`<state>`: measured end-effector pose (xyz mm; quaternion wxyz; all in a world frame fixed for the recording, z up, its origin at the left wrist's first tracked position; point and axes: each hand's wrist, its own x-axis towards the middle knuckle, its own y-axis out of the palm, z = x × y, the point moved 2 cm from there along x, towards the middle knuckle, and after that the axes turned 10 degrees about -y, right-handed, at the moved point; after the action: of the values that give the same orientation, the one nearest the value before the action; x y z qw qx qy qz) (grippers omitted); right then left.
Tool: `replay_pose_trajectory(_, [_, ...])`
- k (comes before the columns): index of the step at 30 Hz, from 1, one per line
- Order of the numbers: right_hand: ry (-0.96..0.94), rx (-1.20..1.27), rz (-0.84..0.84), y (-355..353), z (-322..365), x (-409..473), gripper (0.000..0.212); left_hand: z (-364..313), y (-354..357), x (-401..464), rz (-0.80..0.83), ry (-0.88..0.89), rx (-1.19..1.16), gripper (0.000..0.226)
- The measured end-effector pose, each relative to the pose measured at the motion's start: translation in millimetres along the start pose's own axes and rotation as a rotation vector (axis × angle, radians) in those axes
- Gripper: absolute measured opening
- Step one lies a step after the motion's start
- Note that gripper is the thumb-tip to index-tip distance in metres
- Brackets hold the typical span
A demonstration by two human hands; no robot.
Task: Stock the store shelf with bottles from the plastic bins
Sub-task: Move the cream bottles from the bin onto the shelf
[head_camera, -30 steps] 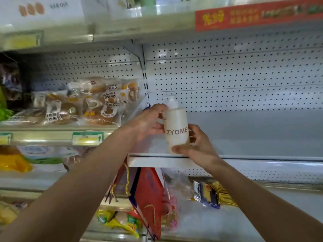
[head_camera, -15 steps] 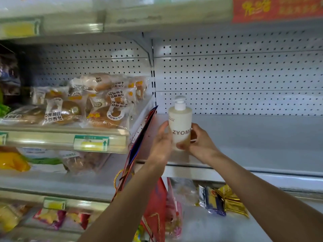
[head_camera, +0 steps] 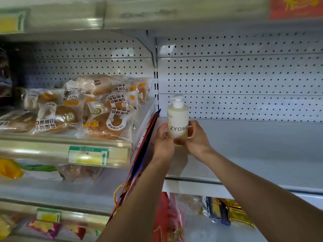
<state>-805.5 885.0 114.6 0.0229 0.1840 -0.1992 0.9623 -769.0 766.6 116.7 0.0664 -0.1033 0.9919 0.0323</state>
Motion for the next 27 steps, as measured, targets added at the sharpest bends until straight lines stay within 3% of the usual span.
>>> replay_pose_trajectory(5, [-0.008, -0.025, -0.010, 6.7, -2.3, 13.9, 0.073, -3.5, 3.2, 19.4, -0.041, 0.102, 0.009, 0.025])
replay_pose_trajectory(8, [-0.018, -0.051, 0.029, 7.2, -4.8, 20.8, 0.071, -6.7, 1.0, 26.6, -0.022, 0.169, 0.004, 0.035])
replay_pose_trajectory(13, [-0.059, -0.094, 0.048, 9.9, -6.6, 27.7, 0.067, -7.8, -0.4, 40.3, 0.048, 0.180, -0.074, 0.020])
replay_pose_trajectory(27, [-0.030, -0.130, 0.052, 21.7, -8.3, 35.5, 0.070, -2.8, -5.6, 55.7, 0.028, 0.211, 0.170, 0.058])
